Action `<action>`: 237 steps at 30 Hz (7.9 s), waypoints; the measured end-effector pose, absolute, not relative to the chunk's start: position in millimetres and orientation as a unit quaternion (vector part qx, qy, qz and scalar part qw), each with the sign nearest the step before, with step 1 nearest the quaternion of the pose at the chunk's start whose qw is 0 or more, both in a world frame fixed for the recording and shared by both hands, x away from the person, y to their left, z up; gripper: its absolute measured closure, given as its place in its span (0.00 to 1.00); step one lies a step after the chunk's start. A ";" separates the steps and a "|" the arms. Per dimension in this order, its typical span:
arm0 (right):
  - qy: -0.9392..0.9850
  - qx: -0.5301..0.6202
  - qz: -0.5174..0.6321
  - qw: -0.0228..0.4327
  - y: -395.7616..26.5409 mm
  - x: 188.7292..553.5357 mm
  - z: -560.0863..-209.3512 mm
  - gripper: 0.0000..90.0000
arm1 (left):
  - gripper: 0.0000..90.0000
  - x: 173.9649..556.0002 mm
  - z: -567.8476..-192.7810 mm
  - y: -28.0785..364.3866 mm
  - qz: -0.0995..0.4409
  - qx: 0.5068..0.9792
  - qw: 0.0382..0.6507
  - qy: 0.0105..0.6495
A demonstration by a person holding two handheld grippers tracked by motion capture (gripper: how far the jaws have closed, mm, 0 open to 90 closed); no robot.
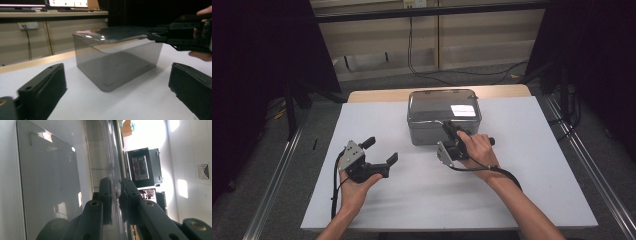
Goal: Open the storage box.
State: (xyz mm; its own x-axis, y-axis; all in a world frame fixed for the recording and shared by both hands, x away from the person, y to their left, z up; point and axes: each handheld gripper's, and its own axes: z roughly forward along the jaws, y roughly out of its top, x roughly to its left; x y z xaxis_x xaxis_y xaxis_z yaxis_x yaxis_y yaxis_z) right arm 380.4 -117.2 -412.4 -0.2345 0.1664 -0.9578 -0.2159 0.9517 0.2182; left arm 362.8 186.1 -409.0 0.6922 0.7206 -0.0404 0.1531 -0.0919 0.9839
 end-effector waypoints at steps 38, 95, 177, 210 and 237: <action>0.763 -0.007 0.166 0.624 -116.2 385.4 -403.0 0.88 | 0.07 434.9 -409.9 136.5 0.262 0.715 0.578 0.294; 0.741 0.232 0.398 0.489 -181.5 405.6 -378.4 0.28 | 0.31 469.7 -400.5 113.7 0.294 0.719 0.577 0.254; 0.672 0.316 0.548 0.384 -236.1 460.3 -369.0 0.55 | 0.57 503.0 -362.6 108.2 0.267 0.718 0.597 0.238; 0.657 0.330 0.571 0.364 -245.6 489.6 -365.2 0.59 | 0.68 534.2 -359.4 112.0 0.264 0.717 0.595 0.249; 0.646 0.343 0.582 0.355 -251.4 506.0 -362.4 0.63 | 0.72 562.7 -370.7 106.9 0.255 0.726 0.583 0.261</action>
State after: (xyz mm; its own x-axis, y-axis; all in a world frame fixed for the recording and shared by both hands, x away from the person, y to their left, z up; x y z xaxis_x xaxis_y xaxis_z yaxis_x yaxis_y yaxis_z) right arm 506.0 -251.4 -362.4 -0.5118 0.8571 -0.0591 0.0298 0.0864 0.9958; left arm 562.7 106.9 -370.7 0.7344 0.6756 0.0656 0.0811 -0.1832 0.9797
